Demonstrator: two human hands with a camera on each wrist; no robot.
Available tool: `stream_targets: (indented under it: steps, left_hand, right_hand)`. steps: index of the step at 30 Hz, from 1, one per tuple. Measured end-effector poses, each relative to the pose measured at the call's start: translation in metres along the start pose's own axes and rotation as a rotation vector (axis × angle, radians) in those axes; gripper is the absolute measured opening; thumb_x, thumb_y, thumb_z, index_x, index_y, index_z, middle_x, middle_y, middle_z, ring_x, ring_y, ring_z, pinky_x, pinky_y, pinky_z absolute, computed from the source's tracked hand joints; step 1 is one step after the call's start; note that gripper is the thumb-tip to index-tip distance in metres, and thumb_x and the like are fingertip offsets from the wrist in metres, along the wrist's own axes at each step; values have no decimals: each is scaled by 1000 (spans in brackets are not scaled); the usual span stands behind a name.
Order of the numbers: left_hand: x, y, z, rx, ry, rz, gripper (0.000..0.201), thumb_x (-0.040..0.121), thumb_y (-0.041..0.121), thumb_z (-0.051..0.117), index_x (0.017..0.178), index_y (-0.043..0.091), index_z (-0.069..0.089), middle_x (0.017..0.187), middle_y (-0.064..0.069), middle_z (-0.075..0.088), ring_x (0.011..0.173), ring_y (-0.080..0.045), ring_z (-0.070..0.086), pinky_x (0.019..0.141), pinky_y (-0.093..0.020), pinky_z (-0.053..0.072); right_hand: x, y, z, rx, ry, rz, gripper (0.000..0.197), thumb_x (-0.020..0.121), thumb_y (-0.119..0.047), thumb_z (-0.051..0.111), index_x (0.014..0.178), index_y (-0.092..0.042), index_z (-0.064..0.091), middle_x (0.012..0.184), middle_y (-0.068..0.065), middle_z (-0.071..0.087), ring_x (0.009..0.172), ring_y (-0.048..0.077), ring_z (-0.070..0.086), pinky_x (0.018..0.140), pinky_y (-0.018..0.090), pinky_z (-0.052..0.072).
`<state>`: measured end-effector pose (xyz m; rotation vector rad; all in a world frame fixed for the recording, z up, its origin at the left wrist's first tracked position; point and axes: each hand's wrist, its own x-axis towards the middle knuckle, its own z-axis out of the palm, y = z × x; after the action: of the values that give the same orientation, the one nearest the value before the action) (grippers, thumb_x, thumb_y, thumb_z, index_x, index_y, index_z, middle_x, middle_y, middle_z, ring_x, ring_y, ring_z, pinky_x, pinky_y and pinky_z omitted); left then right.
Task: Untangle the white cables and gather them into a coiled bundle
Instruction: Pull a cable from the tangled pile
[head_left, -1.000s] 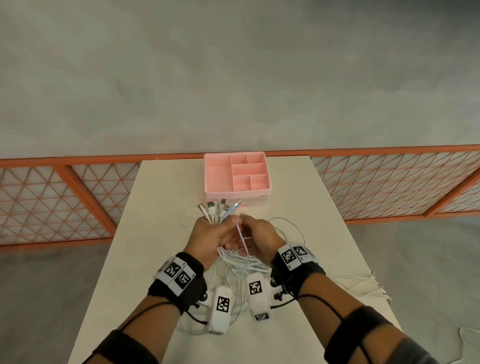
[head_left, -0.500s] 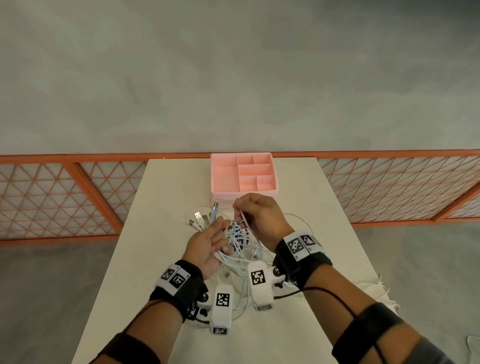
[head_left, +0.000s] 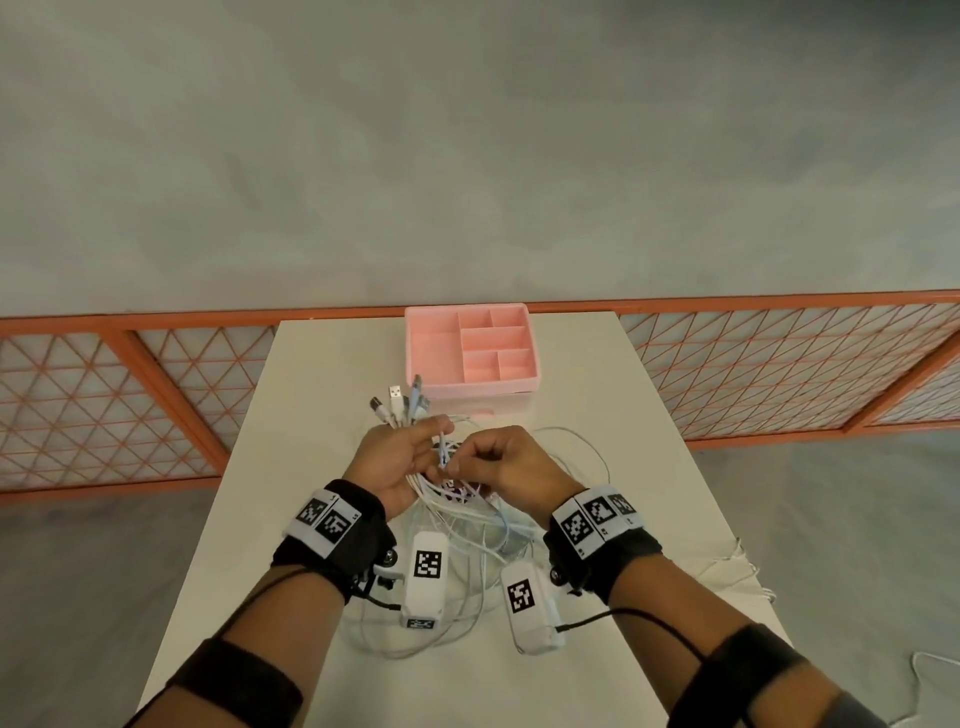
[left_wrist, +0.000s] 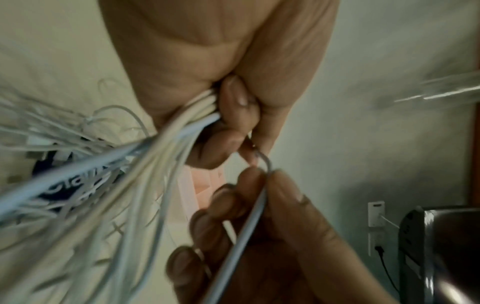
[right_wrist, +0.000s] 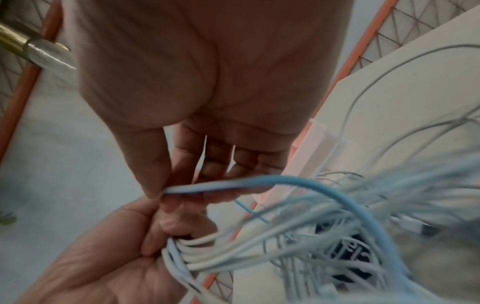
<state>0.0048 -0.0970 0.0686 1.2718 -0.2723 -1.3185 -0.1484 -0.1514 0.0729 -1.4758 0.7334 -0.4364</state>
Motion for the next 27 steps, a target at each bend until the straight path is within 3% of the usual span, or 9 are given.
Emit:
stream_targets:
  steps: [4,6,9,11,14,18,21,24,27]
  left_hand:
    - [-7,7,4,61,-37,178,13,91,10,69,89,-3,69,45,5,29,38,-11,27,40,-23,36]
    - [-10,7,7,136,-100,258,13,91,9,68,84,-2,70,45,2,29,38,-13,28,43,-24,36]
    - [-17,5,13,238,-259,334,12,91,6,68,81,-2,67,47,-2,31,40,-15,27,45,-26,35]
    - [-21,4,14,265,-299,327,17,87,12,73,88,-4,65,50,-1,32,41,-14,26,46,-25,33]
    - [-18,4,9,184,-166,318,25,89,24,70,87,-1,68,48,6,27,41,-12,24,46,-25,34]
    - [-9,2,4,38,-38,335,21,95,11,64,102,-8,68,47,10,39,44,-11,21,45,-24,34]
    - [-7,0,6,-7,-55,353,20,93,10,66,106,-7,66,64,3,60,45,-11,24,47,-26,36]
    - [2,-11,5,83,-52,370,12,84,14,77,88,5,71,69,-13,44,47,-16,25,49,-28,37]
    - [11,-22,1,180,41,340,5,83,9,78,79,8,74,60,-11,41,44,-18,29,46,-28,40]
  right_hand:
    - [6,10,-2,147,100,221,38,89,-22,48,90,7,72,79,17,69,60,19,57,52,25,40]
    - [12,11,1,179,123,276,51,97,-33,41,92,7,73,84,22,69,58,19,55,49,25,38]
    - [20,0,2,271,155,301,60,98,-49,46,95,6,71,86,28,69,61,27,59,49,27,41]
    - [24,-15,-2,282,153,250,39,90,-30,62,94,8,70,84,29,67,69,31,58,56,30,44]
    - [28,-37,-12,30,130,122,13,85,-6,61,79,2,70,66,14,62,58,22,53,52,27,40]
    - [30,-58,-18,-183,87,19,15,85,-11,61,76,-3,70,63,8,63,56,18,53,58,33,38]
    - [29,-69,-19,-209,36,-24,17,84,-10,58,75,0,68,63,9,59,56,19,51,60,35,38]
    - [23,-82,-15,-149,-13,-95,19,91,-3,54,83,11,64,64,12,57,52,16,49,52,27,39]
    - [19,-95,-15,14,-9,-183,19,96,-5,52,84,2,64,66,10,54,55,16,48,54,26,40]
